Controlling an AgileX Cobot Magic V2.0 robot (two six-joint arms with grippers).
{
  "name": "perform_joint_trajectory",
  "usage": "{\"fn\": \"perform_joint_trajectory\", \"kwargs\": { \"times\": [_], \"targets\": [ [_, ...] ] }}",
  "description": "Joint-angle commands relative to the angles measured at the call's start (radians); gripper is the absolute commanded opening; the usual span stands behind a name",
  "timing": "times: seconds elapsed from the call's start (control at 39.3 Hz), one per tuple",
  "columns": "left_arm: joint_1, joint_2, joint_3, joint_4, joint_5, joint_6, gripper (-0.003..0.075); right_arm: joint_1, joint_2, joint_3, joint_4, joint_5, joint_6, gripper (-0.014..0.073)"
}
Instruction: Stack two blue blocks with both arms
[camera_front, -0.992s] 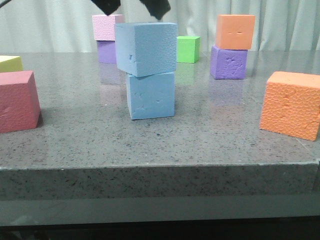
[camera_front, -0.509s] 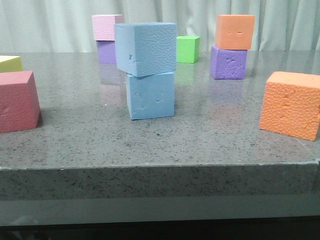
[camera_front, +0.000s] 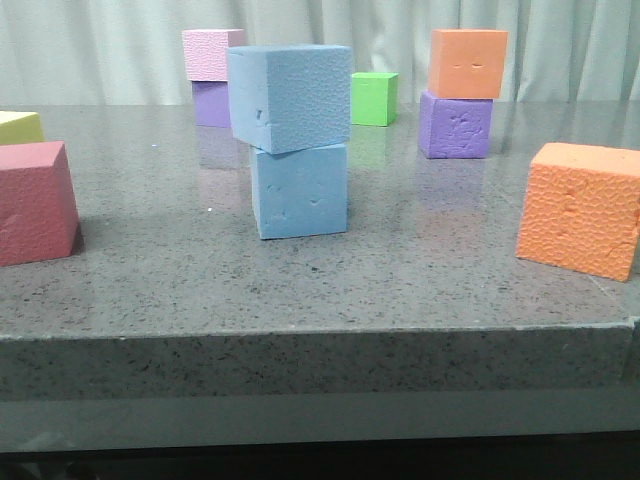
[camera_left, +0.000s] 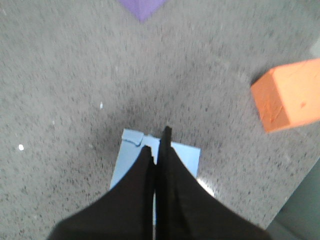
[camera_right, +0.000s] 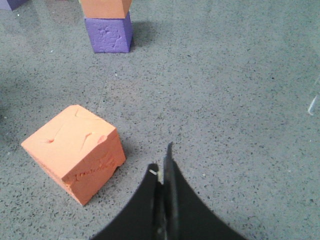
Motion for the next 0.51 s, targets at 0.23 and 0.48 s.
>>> {"fn": "perform_joint_trajectory", "kwargs": {
  "times": [0.23, 0.48],
  "targets": [
    [-0.009, -0.307, 0.324, -0.007, -0.429, -0.004, -0.0020, -0.003, 0.003, -0.030, -0.018, -0.069, -0.005, -0.0072],
    [-0.009, -0.567, 0.687, -0.007, -0.722, -0.004, -0.0020, -0.003, 0.003, -0.030, -0.018, -0.069, -0.005, -0.0072]
  ]
}}
